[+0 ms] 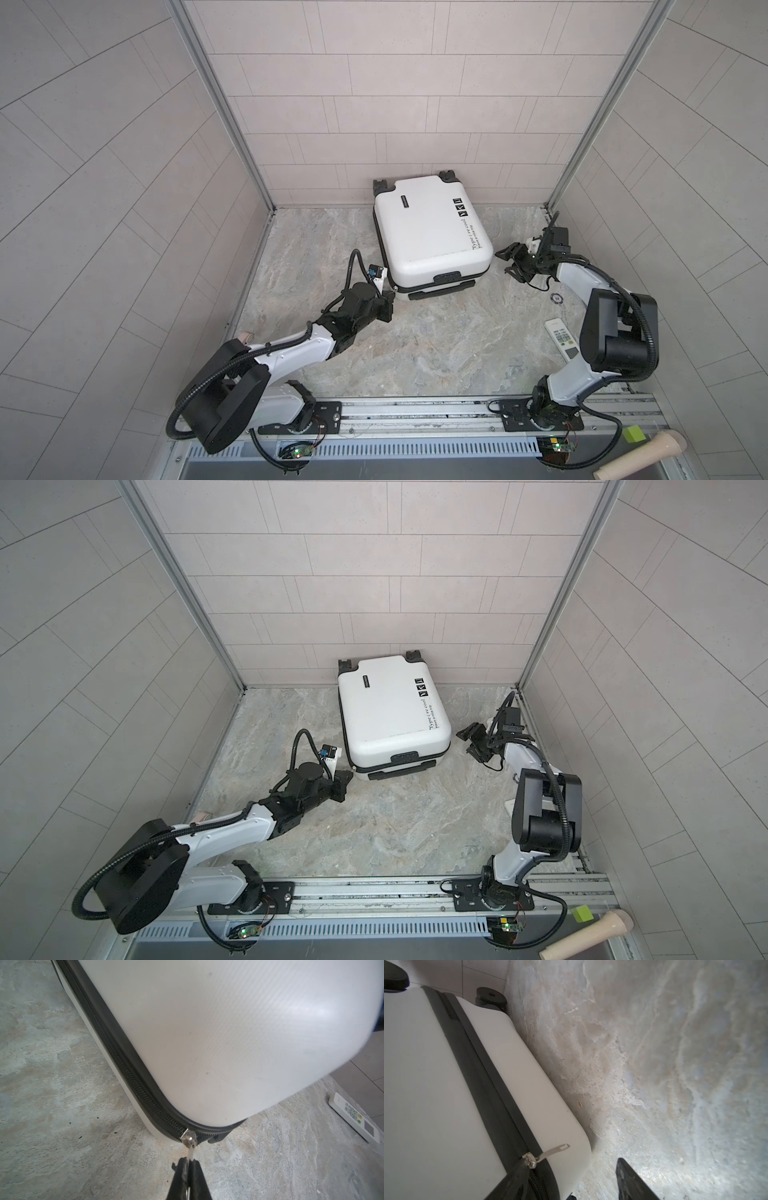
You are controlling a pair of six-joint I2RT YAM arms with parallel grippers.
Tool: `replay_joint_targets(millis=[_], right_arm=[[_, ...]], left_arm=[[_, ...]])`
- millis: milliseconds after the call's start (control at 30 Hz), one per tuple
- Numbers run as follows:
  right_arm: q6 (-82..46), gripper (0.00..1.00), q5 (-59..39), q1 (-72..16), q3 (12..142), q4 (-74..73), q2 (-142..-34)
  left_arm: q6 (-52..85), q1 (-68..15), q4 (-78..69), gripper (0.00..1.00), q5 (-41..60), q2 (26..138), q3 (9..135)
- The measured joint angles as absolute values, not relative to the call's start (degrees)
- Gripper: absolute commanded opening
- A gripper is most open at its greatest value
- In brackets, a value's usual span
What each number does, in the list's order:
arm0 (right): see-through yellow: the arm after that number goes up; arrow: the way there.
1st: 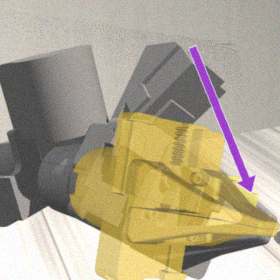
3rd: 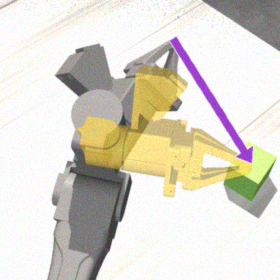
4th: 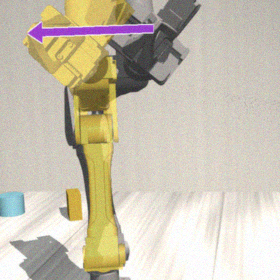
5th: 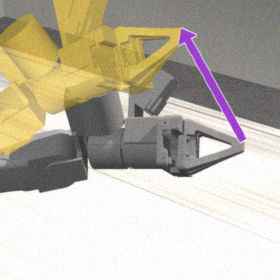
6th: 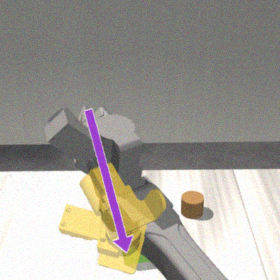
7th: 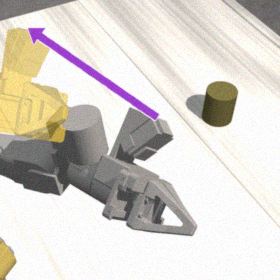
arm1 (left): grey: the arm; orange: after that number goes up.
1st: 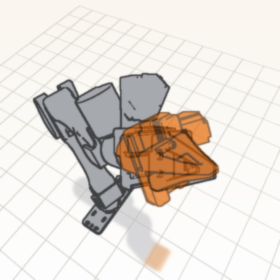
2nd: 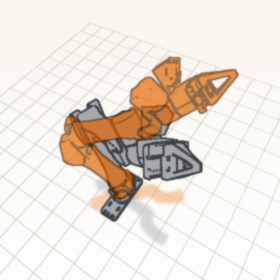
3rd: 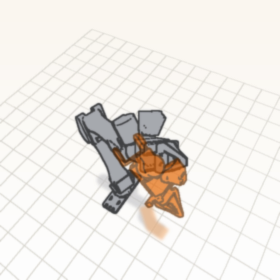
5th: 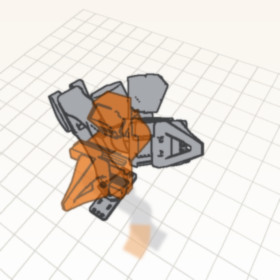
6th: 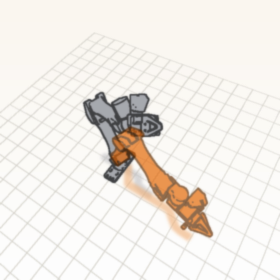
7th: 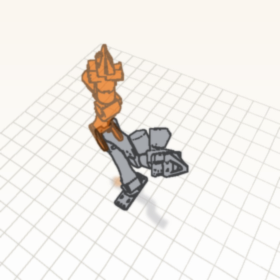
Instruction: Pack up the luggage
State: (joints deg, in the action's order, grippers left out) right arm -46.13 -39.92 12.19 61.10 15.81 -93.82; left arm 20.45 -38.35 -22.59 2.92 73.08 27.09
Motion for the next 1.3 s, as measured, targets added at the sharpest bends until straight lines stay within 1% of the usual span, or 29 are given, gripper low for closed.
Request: replay_joint_targets(millis=[400,933,1033,1133,1233,1300], right_arm=[[-44.60,0.68,-36.97,7.31,62.57,16.36,-97.14],[-45.52,0.69,-32.97,6.20,60.45,13.85,-95.98],[-44.45,0.72,-30.55,5.89,59.57,16.21,-92.95],[-41.71,0.76,-27.68,4.78,58.46,21.17,-86.24],[-39.07,0.76,-24.82,3.53,57.60,25.45,-77.36],[-37.65,0.73,-23.46,2.98,56.82,27.27,-71.59]], left_arm=[[17.67,-41.01,-19.44,0.00,-0.80,71.09,27.09],[18.65,-46.78,-19.62,0.00,-9.30,70.65,25.96],[20.75,-47.37,-22.13,0.00,-10.72,70.65,24.53],[22.92,-47.55,-26.72,0.00,-11.88,70.32,21.78],[25.04,-47.55,-29.74,0.00,-11.90,70.11,20.12],[26.22,-47.53,-31.16,0.00,-11.77,70.26,19.53]])
